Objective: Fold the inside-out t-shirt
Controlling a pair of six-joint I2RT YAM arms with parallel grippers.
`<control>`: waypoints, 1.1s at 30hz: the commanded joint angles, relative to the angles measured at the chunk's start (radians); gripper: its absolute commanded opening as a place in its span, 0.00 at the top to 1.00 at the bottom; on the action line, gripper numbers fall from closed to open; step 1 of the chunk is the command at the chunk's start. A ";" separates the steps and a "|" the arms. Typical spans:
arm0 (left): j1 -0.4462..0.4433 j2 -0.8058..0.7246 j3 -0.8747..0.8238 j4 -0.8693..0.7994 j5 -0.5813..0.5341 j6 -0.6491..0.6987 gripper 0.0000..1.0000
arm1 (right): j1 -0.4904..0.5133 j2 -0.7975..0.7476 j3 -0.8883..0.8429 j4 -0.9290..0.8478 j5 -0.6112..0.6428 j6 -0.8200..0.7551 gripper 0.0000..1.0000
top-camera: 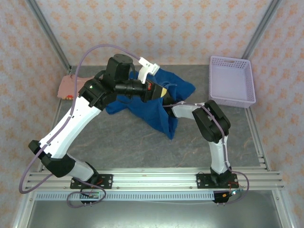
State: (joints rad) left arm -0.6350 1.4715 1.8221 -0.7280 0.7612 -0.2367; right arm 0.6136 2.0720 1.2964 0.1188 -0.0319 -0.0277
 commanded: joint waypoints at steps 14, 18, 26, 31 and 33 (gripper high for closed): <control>0.006 -0.051 0.166 -0.016 -0.032 0.016 1.00 | -0.010 0.315 0.632 -0.670 0.110 -0.074 0.08; 0.011 -0.064 0.186 -0.014 -0.033 0.016 1.00 | -0.023 0.391 0.759 -0.752 0.097 -0.107 0.00; 0.045 -0.138 0.141 -0.017 -0.299 0.008 1.00 | -0.036 0.488 0.872 -0.984 0.027 -0.147 0.39; 0.089 -0.179 0.050 -0.035 -0.667 -0.003 1.00 | -0.038 0.384 0.750 -0.938 -0.028 -0.149 0.95; 0.150 -0.175 -0.006 -0.053 -0.802 -0.019 1.00 | -0.038 0.270 0.643 -0.865 -0.057 -0.156 1.00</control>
State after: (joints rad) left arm -0.5453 1.2972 1.8732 -0.7601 0.2676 -0.2375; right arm 0.5907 2.4439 2.0701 -0.6804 -0.0372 -0.1642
